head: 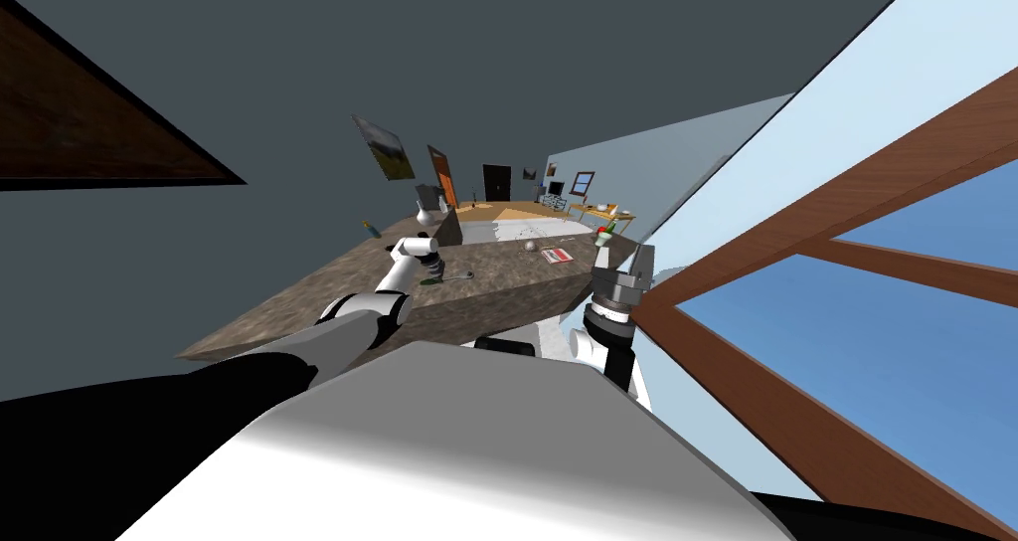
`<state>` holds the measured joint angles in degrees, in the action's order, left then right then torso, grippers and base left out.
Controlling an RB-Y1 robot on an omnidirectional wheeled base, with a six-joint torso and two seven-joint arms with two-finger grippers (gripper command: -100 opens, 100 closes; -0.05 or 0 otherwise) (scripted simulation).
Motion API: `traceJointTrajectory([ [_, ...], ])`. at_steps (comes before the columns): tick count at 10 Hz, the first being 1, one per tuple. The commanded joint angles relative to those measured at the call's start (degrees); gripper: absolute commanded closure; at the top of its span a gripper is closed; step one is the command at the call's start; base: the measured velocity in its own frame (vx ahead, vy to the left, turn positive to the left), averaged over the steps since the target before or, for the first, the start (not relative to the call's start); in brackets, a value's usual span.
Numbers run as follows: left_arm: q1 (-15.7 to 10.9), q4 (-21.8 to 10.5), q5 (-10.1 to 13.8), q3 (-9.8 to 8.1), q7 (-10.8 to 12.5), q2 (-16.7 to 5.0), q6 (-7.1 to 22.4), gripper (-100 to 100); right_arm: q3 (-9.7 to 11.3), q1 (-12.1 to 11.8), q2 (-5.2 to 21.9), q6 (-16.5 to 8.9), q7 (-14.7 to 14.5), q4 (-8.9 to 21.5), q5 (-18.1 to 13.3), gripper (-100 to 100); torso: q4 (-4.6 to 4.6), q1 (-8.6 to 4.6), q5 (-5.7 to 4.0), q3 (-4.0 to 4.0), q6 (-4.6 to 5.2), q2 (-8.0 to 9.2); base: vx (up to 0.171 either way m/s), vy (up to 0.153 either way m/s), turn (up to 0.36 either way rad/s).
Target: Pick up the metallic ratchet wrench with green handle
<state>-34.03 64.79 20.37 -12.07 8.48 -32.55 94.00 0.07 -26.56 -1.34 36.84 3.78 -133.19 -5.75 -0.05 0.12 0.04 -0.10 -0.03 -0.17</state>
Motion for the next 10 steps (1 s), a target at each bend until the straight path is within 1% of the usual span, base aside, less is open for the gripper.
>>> traceJointTrajectory([
  [1, -0.34, -2.04, 0.53, -0.06, 0.36, 0.07, 2.7, -100, 0.0, 0.0, 0.0, 0.0, 0.0, 0.0, 0.0, 0, 0.0, 0.0, 0.0, 0.0, 0.0, 0.0, 0.052, 0.046, -0.121],
  [2, -0.34, -2.04, 0.53, -0.06, 0.36, 0.07, 2.7, -100, 0.0, 0.0, 0.0, 0.0, 0.0, 0.0, 0.0, 0, -0.01, 0.02, 0.0, -0.02, 0.0, -0.04, 0.043, 0.039, -0.033],
  [4, -0.58, -4.83, 0.92, 0.14, 0.72, 0.56, 4.96, -100, 0.0, 0.0, 0.0, 0.0, 0.0, 0.0, 0.0, 0, -0.01, -0.05, -0.01, -0.01, -0.01, -0.02, 0.023, 0.022, -0.048],
  [5, -0.91, -4.69, 0.81, 0.08, 0.35, 0.21, 3.85, -100, 0.0, 0.0, 0.0, 0.0, 0.0, 0.0, 0.0, 0, 0.01, -0.08, -0.01, 0.04, -0.01, 0.09, -0.007, 0.007, -0.015],
  [6, -0.94, -4.94, 0.82, 0.1, 0.35, 0.24, 4.01, 0, 0.0, 0.0, 0.0, 0.0, 0.0, 0.0, 0.0, 0, 0.03, -0.12, -0.03, 0.08, -0.03, 0.15, 0.0, 0.0, 0.0],
  [7, -0.91, -6.97, 0.83, -0.47, 0.0, -0.4, 2.5, -100, 0.0, 0.0, 0.0, 0.0, 0.0, 0.0, 0.0, 0, 0.04, -0.15, -0.03, 0.09, -0.02, 0.16, -0.025, 0.004, -0.147],
  [10, -0.87, -10.07, 0.84, -1.33, -0.54, -1.36, 0.26, -100, 0.0, 0.01, -0.01, 0.0, 0.0, 0.0, 0.0, 0, 0.06, -0.18, -0.04, 0.16, -0.02, 0.27, -0.033, -0.005, -0.11],
])
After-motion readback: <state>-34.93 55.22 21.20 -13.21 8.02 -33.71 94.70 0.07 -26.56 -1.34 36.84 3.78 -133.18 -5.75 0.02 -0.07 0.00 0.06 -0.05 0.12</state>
